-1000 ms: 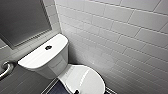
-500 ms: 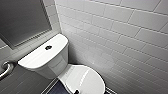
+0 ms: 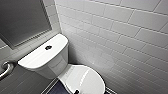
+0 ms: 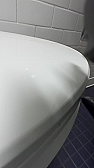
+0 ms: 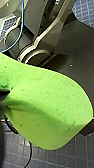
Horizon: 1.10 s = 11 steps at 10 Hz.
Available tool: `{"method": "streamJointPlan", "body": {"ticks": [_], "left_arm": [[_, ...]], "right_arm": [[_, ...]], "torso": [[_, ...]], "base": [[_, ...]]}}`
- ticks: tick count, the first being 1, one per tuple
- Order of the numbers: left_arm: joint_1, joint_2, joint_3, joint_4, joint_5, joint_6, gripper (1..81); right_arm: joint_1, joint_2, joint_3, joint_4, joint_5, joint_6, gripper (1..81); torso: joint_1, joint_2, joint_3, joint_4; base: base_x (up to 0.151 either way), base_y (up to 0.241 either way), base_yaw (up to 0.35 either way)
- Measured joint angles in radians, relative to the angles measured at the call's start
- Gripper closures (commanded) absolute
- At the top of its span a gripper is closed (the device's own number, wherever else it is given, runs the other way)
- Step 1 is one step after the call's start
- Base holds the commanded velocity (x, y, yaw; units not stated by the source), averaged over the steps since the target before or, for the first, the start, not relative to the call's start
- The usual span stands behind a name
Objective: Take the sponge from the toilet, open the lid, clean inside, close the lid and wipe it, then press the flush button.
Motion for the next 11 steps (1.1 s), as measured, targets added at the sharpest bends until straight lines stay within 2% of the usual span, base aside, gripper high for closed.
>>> {"method": "streamJointPlan", "body": {"ticks": [11], "left_arm": [[0.002, 0.01, -0.015, -0.001, -0.009, -0.004, 1.0]], "right_arm": [[0.0, 0.005, 0.004, 0.0, -0.01, 0.0, 81.1]], "torso": [[0.0, 0.0, 0.0, 0.0]], "base": [[0.0, 0.0, 0.0]]}}
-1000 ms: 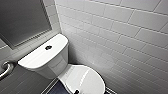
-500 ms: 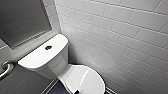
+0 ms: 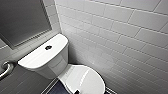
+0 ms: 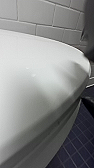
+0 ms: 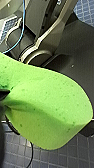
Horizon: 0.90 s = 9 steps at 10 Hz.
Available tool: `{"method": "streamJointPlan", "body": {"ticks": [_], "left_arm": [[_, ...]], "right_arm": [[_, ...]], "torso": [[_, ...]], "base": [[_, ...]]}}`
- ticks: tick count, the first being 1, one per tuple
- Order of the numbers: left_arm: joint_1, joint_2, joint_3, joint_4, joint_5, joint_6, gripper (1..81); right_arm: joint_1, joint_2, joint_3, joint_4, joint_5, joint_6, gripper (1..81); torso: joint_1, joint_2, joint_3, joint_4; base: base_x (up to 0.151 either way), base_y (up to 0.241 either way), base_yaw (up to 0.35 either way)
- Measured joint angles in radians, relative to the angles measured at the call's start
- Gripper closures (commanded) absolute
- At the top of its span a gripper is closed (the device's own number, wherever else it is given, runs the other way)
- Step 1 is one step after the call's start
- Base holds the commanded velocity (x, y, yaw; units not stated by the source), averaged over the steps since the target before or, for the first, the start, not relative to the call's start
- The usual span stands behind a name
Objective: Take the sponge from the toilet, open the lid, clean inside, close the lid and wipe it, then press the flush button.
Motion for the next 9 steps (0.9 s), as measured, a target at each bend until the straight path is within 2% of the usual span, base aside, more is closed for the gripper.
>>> {"method": "streamJointPlan", "body": {"ticks": [2, 9], "left_arm": [[-0.007, -0.022, 0.04, -0.001, -0.004, -0.002, 1.0], [-0.007, -0.005, 0.022, -0.003, -0.004, -0.011, 1.0]], "right_arm": [[0.0, 0.0, 0.001, 0.0, 0.0, 0.0, 81.1], [0.0, -0.004, 0.002, 0.0, 0.0, 0.0, 81.1]], "torso": [[0.0, 0.0, 0.0, 0.0], [0.0, 0.0, 0.0, 0.0]], "base": [[0.0, 0.0, 0.0], [0.0, 0.0, 0.0]]}}
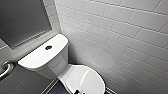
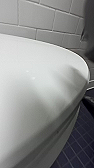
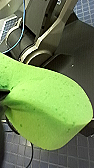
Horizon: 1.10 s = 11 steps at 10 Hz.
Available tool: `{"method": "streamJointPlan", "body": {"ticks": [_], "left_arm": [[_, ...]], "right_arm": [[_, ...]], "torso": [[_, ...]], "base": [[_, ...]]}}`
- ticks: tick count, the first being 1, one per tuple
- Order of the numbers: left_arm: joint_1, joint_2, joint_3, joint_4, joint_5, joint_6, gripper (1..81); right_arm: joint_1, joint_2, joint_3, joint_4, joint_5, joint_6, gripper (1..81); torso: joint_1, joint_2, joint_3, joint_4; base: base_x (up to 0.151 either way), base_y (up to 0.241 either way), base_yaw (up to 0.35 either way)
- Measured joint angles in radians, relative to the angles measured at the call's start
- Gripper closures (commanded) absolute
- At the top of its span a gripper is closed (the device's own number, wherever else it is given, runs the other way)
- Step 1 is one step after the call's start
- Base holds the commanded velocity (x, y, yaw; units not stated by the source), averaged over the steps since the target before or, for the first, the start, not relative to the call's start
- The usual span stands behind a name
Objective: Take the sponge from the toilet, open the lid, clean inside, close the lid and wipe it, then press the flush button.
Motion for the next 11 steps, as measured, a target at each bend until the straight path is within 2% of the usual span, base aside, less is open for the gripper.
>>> {"method": "streamJointPlan", "body": {"ticks": [11], "left_arm": [[0.006, -0.054, 0.059, -0.006, -0.044, 0.0, 1.0]], "right_arm": [[0.0, 0.005, 0.011, 0.0, -0.016, 0.0, 81.1]], "torso": [[0.0, 0.0, 0.0, 0.0]], "base": [[0.0, 0.0, 0.0]]}}
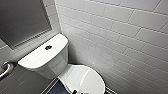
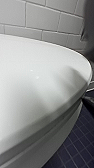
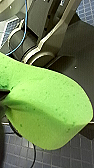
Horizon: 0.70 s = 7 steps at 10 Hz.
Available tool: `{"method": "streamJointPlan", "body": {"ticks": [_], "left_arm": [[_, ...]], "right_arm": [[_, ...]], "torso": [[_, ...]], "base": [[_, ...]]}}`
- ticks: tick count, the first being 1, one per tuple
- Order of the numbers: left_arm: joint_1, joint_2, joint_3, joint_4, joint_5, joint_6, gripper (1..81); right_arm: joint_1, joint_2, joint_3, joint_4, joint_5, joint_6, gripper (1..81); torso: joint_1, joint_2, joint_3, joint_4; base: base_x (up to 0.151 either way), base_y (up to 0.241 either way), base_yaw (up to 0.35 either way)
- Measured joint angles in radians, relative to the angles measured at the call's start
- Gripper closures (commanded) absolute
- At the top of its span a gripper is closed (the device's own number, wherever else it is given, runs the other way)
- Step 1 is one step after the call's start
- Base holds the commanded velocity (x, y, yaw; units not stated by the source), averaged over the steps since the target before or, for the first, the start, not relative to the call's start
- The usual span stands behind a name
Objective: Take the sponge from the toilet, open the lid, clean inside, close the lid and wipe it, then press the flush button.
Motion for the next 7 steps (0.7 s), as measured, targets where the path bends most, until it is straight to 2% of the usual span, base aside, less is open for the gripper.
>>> {"method": "streamJointPlan", "body": {"ticks": [5, 6, 7], "left_arm": [[0.001, -0.003, 0.007, 0.002, -0.004, 0.0, 1.0], [0.004, -0.011, 0.022, 0.005, -0.015, 0.0, 1.0], [-0.001, -0.016, 0.057, 0.02, -0.059, 0.012, 1.0]], "right_arm": [[0.0, 0.0, 0.0, 0.0, 0.0, 0.0, 81.1], [0.0, 0.0, 0.0, 0.0, -0.001, 0.0, 81.1], [0.0, 0.0, 0.0, 0.0, -0.001, 0.0, 81.1]], "torso": [[0.0, 0.0, 0.0, 0.0], [0.0, 0.0, 0.0, 0.0], [0.0, 0.0, 0.0, 0.0]], "base": [[0.0, 0.0, 0.0], [0.0, 0.0, 0.0], [0.0, 0.0, 0.0]]}}
